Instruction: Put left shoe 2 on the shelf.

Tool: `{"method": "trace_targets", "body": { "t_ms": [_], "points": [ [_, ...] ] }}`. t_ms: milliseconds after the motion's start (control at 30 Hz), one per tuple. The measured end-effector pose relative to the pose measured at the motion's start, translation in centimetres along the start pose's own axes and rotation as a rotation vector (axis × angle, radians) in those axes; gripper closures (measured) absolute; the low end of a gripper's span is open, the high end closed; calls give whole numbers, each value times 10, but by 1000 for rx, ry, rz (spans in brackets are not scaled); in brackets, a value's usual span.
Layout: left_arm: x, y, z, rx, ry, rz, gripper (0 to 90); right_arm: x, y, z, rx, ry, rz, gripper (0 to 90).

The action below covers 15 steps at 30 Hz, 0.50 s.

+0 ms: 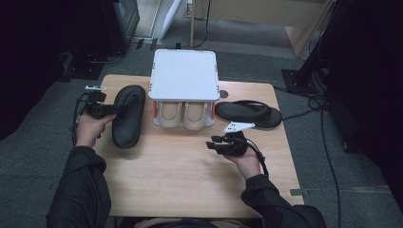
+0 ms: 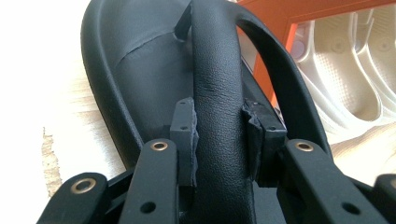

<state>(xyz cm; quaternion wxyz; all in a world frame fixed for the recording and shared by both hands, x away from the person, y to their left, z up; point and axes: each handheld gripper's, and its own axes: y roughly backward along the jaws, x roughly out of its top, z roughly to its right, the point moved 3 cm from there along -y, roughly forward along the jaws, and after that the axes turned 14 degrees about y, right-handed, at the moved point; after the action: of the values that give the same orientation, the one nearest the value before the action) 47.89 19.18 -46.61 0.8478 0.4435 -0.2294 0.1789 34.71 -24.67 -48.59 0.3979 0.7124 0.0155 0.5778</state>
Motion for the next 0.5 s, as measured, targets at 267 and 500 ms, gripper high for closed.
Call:
{"method": "trace_targets", "body": {
  "t_ms": [267,500],
  "points": [
    [16,4,13,22,-17,-6,681,0,-1,2,0,-6,-3,605],
    [40,22,27,20,-14,24,681,0,-3,2,-1,-5,-12,605]
  ]
}}
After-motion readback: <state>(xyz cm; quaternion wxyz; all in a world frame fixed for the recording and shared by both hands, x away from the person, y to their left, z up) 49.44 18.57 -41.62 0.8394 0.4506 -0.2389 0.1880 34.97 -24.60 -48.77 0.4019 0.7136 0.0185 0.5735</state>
